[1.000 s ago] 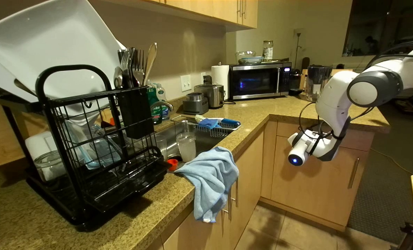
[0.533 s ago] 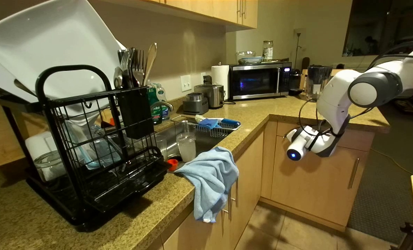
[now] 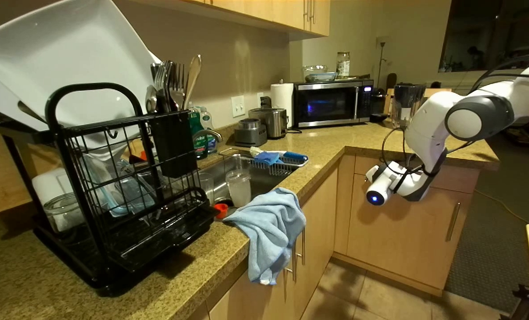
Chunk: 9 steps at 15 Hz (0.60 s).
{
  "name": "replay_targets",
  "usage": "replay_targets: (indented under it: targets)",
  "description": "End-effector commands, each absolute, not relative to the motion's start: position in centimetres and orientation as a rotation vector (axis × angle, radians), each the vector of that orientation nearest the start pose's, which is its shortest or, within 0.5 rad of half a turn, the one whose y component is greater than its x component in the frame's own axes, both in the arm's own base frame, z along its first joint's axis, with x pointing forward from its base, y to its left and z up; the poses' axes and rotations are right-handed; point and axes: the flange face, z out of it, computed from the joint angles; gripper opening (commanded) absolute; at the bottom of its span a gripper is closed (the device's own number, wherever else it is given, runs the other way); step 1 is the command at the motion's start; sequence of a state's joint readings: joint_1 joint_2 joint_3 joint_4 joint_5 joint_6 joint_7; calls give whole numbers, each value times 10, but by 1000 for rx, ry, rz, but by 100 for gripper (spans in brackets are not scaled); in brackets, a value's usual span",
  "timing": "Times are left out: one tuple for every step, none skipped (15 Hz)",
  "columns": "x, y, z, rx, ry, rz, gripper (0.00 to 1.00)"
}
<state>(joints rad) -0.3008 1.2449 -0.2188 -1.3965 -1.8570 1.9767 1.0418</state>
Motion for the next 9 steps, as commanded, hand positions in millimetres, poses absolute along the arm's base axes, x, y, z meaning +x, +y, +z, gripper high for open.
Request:
replay_targets:
  targets:
    - [569,-370,-15,1610,168,-65,47]
    - [570,-371,-14,1607,165,-63,41]
    - [571,-371,-12,1603,162,-61,35]
    - [571,-370,-12,1597,159,-60,30]
    - [571,-369,-11,1586,154,-59,23]
    - [572,-367,-11,1578,149,-59,18]
    - [573,-365,-10,1572,142,-54,12]
    - [573,-364,-10,1567,135,-51,12]
    - [574,-361,-9,1564,129,-49,8]
